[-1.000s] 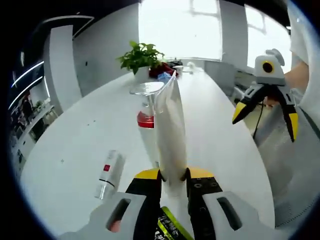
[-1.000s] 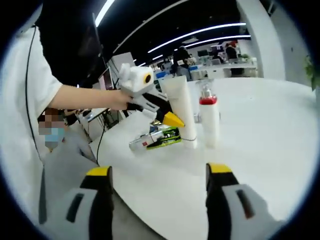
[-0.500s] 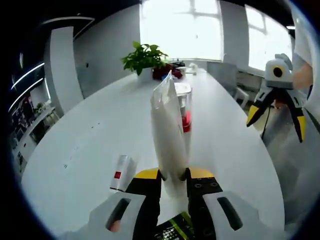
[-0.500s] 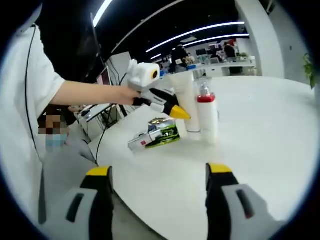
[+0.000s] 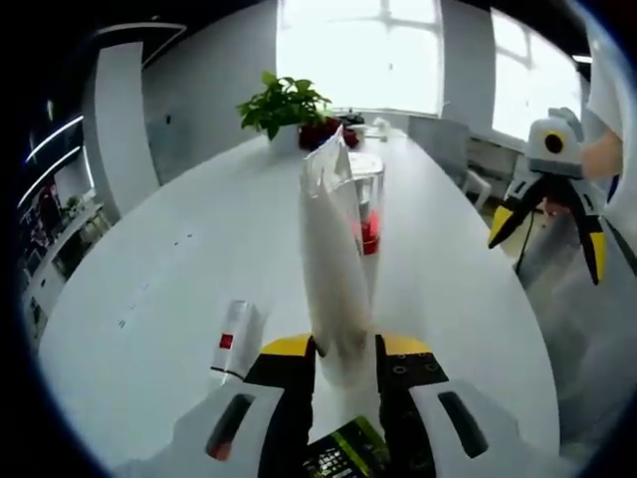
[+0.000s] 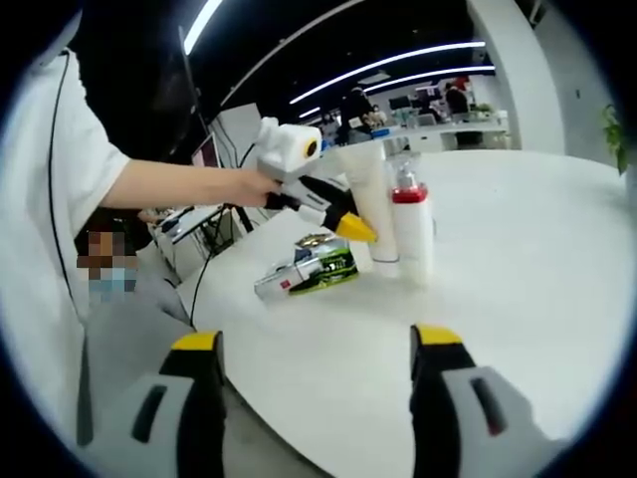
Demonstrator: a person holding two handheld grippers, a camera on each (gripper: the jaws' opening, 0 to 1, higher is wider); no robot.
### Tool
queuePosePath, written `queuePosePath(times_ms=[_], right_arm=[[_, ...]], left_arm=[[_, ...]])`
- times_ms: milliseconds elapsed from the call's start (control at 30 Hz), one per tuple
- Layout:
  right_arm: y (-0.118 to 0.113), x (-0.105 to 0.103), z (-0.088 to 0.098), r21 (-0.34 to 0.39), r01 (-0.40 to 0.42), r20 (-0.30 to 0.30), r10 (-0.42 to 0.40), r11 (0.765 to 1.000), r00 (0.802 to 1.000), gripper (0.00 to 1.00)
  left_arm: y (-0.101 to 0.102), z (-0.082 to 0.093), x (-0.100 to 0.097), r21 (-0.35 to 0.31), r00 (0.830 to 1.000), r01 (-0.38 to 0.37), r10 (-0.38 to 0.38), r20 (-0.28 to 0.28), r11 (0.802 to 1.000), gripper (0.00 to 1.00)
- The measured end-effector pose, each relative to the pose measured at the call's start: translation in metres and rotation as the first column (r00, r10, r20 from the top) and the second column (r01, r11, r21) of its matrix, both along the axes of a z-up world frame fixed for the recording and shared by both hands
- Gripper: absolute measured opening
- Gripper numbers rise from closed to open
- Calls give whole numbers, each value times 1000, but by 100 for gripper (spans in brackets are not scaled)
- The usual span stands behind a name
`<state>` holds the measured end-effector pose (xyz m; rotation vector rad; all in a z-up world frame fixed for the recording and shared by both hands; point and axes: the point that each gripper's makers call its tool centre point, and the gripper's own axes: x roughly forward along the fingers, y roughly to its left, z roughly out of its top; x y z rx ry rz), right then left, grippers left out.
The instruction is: Arrange the skincare products in the storage area until every visible bottle or jar stands upright without overlapping.
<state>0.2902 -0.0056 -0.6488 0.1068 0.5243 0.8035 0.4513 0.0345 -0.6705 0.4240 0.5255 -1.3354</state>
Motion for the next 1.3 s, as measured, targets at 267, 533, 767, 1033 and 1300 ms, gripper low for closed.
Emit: queuePosePath(times_ms=[267, 533, 767, 1033, 1300], right_arm=[[-1, 1, 1, -1, 8, 3, -8, 1000, 1000, 77], [-3, 4, 3, -12, 23, 18, -23, 1000, 1000, 79], [-1, 3, 7, -13, 24, 30, -24, 1000, 999, 80], [0, 4, 11, -10, 21, 43, -20, 1000, 999, 81], [-1, 5, 19, -12, 19, 62, -18, 1000, 998, 81]], left_arm=[[2, -4, 0, 6, 999, -35, 35, -28, 999, 28], [11, -3, -1, 23, 993, -96, 97, -63, 995, 38], [24, -3, -6, 52, 979, -175, 180, -93, 983, 52], [38, -1, -23, 36, 957, -256, 259, -129, 966, 63], [49, 3, -40, 37, 938, -308, 310, -157, 951, 69]])
